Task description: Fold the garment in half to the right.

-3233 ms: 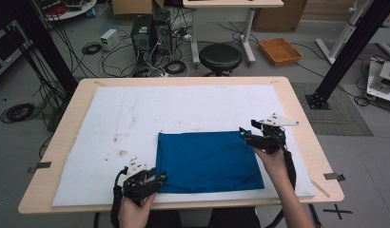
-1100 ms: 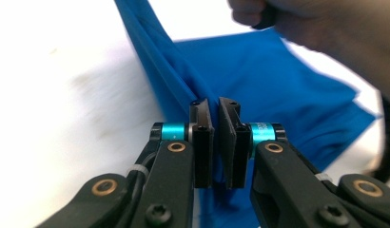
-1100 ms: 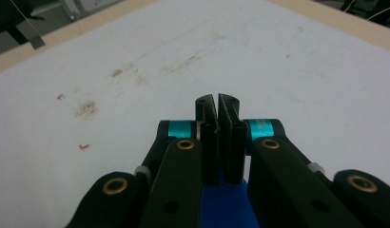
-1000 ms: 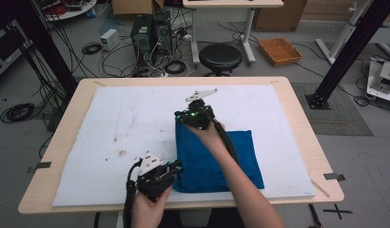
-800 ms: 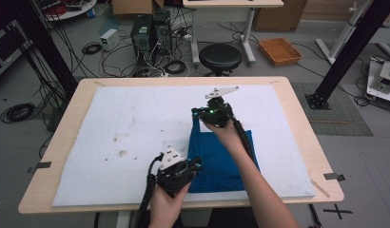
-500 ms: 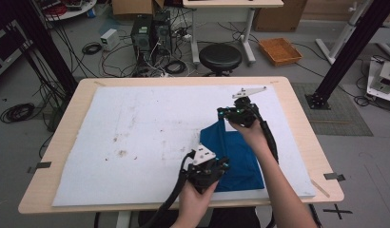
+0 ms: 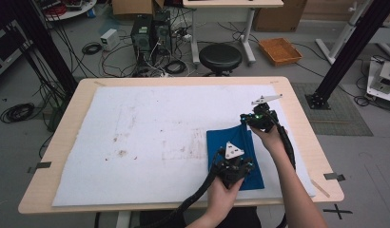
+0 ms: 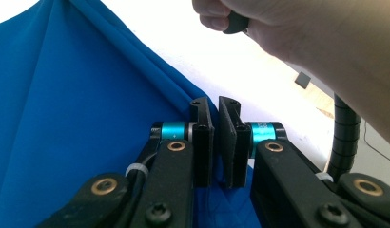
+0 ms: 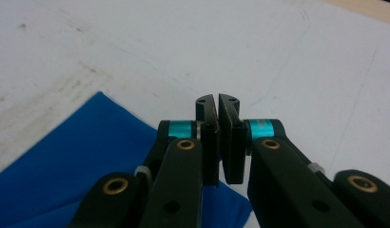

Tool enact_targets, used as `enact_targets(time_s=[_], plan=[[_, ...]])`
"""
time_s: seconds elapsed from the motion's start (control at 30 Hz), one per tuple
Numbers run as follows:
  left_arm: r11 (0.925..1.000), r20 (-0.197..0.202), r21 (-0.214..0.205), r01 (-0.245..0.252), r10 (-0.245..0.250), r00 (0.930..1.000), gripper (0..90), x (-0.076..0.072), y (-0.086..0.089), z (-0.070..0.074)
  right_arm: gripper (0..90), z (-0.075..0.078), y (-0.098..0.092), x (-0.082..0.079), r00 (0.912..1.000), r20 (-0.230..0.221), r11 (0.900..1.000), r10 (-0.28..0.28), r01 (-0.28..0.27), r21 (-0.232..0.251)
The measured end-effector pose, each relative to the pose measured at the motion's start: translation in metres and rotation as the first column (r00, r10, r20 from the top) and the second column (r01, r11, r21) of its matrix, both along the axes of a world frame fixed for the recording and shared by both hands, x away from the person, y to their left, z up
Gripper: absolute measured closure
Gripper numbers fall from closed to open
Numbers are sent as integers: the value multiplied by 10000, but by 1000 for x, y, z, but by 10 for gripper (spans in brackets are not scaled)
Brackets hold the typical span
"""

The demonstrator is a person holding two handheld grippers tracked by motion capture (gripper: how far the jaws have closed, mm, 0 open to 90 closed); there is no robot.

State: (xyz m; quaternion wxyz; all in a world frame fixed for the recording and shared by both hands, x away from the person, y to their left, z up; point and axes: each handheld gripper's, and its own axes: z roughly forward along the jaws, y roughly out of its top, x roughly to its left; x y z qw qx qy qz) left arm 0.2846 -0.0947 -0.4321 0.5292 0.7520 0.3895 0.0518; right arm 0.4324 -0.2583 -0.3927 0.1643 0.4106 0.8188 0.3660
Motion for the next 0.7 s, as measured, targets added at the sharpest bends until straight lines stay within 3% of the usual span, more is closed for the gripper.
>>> enact_targets(time_s=[0.1, 0.13, 0.27, 0.37, 0.47, 0.57, 0.67, 0.7], plan=[[9999, -70, -139, 49, -50, 10000, 766, 1, -2, -1, 866, -3, -2, 1, 9999, -85, 9995, -107, 105, -291], [9994, -116, -312, 136, -140, 9998, 704, 2, -3, -1, 810, -3, -3, 1, 9994, -4, 9986, -333, 332, -417], [9971, 31, -648, 405, -404, 9992, 516, 1, -3, 0, 776, 1, -6, -2, 9986, 155, 9983, -496, 501, -299], [9963, 554, -691, 514, -476, 9973, 485, -3, 8, 8, 702, 11, -13, -13, 9953, 508, 9964, -819, 830, -195], [9961, 873, -706, 526, -463, 9951, 478, -5, 17, 15, 692, 15, -17, -24, 9929, 717, 9954, -951, 956, -30], [9986, 1632, -426, 329, -256, 9863, 463, -8, 46, 32, 648, 17, -23, -55, 9890, 907, 9930, -1173, 1158, 210], [9993, 2029, -368, 71, 5, 9792, 461, -10, 75, 41, 631, 9, -29, -88, 9910, 754, 9922, -1108, 1059, 665], [9993, 2029, -368, 71, 5, 9792, 457, -10, 75, 41, 630, 5, -30, -99, 9921, 633, 9914, -1082, 1029, 808]])
